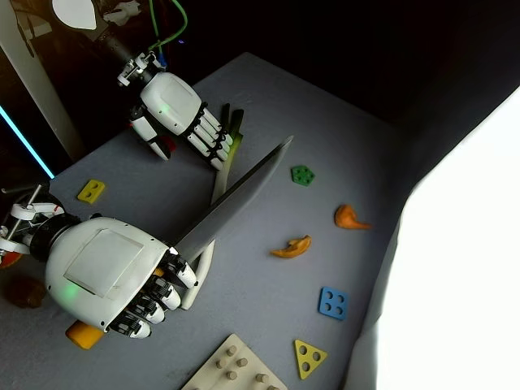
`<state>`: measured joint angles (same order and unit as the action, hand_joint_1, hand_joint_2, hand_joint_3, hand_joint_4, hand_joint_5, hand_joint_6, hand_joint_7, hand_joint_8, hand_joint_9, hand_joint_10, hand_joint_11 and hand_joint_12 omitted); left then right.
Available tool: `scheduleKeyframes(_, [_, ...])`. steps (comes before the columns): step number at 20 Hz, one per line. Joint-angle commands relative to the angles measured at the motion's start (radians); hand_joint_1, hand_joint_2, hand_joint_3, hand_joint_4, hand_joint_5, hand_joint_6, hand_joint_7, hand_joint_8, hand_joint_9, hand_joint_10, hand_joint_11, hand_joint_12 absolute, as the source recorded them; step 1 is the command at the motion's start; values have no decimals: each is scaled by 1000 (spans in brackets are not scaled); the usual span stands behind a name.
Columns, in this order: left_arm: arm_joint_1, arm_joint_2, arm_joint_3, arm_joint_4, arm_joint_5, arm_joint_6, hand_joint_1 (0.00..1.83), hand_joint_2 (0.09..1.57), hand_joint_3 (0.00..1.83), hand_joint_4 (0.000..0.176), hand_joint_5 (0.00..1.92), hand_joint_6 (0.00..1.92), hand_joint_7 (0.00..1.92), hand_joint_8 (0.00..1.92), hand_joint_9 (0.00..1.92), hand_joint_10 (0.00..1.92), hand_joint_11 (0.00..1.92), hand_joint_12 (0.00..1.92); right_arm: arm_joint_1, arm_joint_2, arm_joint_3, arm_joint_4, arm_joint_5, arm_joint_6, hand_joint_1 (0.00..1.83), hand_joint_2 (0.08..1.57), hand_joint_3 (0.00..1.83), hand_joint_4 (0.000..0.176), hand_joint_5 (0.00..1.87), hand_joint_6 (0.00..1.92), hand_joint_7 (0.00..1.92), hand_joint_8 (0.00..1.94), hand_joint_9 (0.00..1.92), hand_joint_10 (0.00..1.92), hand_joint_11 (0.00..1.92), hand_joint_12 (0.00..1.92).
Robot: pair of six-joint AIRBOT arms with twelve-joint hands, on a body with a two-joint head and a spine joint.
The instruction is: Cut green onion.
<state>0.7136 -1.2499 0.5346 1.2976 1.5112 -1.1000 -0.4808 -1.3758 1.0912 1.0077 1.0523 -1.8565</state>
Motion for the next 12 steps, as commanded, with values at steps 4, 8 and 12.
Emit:
scheduleKeyframes(4, [9, 2, 4, 17, 24, 5, 376, 1361, 0, 18, 0, 0, 0, 0, 0, 0, 0, 0, -22, 4, 18, -105, 88, 27, 1641, 940, 550, 176, 1381, 1921, 1481, 1941, 1597, 1921, 1663, 1921])
scheduleKeyframes(8, [9, 2, 4, 21, 23, 5, 366, 1371, 4, 19, 0, 0, 0, 0, 0, 0, 0, 0, -35, 20, 19, -129, 86, 27, 1633, 945, 544, 176, 1378, 1921, 1478, 1941, 1585, 1921, 1644, 1921])
scheduleKeyframes(12, [7, 2, 2, 21, 21, 5, 354, 1379, 6, 0, 0, 0, 0, 0, 1, 0, 0, 0, -41, 54, 19, -137, 82, 25, 1623, 913, 590, 176, 1382, 1921, 1518, 1941, 1613, 1921, 1669, 1921])
